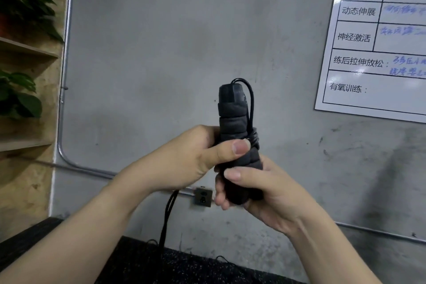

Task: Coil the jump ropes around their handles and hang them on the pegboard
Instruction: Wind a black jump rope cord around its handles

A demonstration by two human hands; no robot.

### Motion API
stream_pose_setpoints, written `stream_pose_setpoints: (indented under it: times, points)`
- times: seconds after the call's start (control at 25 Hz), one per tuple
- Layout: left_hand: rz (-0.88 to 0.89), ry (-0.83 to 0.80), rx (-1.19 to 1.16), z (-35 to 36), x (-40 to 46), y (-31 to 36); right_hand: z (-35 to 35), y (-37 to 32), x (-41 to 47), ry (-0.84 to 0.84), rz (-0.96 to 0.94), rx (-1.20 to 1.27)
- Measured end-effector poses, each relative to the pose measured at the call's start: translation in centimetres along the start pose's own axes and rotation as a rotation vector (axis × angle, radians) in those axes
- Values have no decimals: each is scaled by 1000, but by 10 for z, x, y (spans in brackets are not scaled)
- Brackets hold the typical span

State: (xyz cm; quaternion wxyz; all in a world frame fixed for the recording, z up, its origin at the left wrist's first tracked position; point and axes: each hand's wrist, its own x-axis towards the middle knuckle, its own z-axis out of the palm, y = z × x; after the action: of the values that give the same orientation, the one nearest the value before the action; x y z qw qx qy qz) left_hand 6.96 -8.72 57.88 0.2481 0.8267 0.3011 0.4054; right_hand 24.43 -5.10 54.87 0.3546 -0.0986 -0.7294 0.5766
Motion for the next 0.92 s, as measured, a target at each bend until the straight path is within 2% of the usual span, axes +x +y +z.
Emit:
stream_pose_setpoints:
  times: [0.08, 0.16, 0.24, 0.32, 0.48, 0.72, 0.84, 0.92]
  points:
    - [-78, 65, 164, -9, 9, -1, -6, 0, 1, 73, -71, -119]
    - [-151, 243, 364, -16, 10, -10, -13, 0, 1, 138, -152, -241]
    - [-136, 388, 379, -8, 5, -19, -17, 3, 1, 180, -186, -300]
    - [-109, 423, 361, 3, 2, -22, -19, 7, 3, 228, -195, -320]
    - [-36, 439, 510, 13, 2, -28, -24, 9, 6, 337, -209, -443]
    - [-105, 406, 586, 14, -5, -33, -17, 26, 8, 387, -175, -460]
    - [-121, 386, 556, 17, -6, -36, -11, 35, 6, 350, -128, -358]
    - [-119, 342, 449, 17, -5, -41, -9, 38, 3, 372, -126, -373]
